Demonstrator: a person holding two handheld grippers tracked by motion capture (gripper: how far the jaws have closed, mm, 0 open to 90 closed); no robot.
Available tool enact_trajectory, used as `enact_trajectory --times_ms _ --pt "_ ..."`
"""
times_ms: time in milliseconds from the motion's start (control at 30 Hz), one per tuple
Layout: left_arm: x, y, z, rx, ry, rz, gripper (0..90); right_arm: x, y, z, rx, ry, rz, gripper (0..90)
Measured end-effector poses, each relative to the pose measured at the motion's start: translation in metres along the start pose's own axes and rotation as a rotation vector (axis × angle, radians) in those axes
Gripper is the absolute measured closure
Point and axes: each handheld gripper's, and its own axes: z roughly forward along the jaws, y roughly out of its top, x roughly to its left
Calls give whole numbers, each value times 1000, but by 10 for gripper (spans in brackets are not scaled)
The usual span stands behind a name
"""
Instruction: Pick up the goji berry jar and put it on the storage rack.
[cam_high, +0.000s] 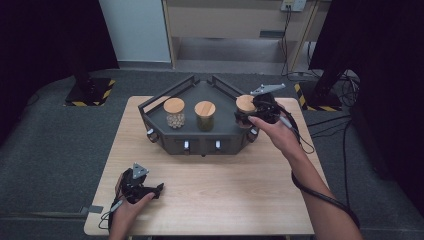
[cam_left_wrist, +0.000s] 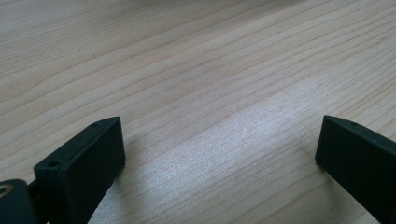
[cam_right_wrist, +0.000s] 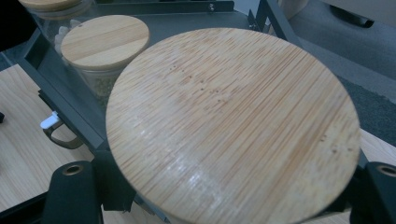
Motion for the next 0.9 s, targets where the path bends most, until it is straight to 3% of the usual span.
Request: enact_trajectory --times_ms 900 --pt "0 0 0 0 -1 0 0 -6 1 37 28 19 15 264"
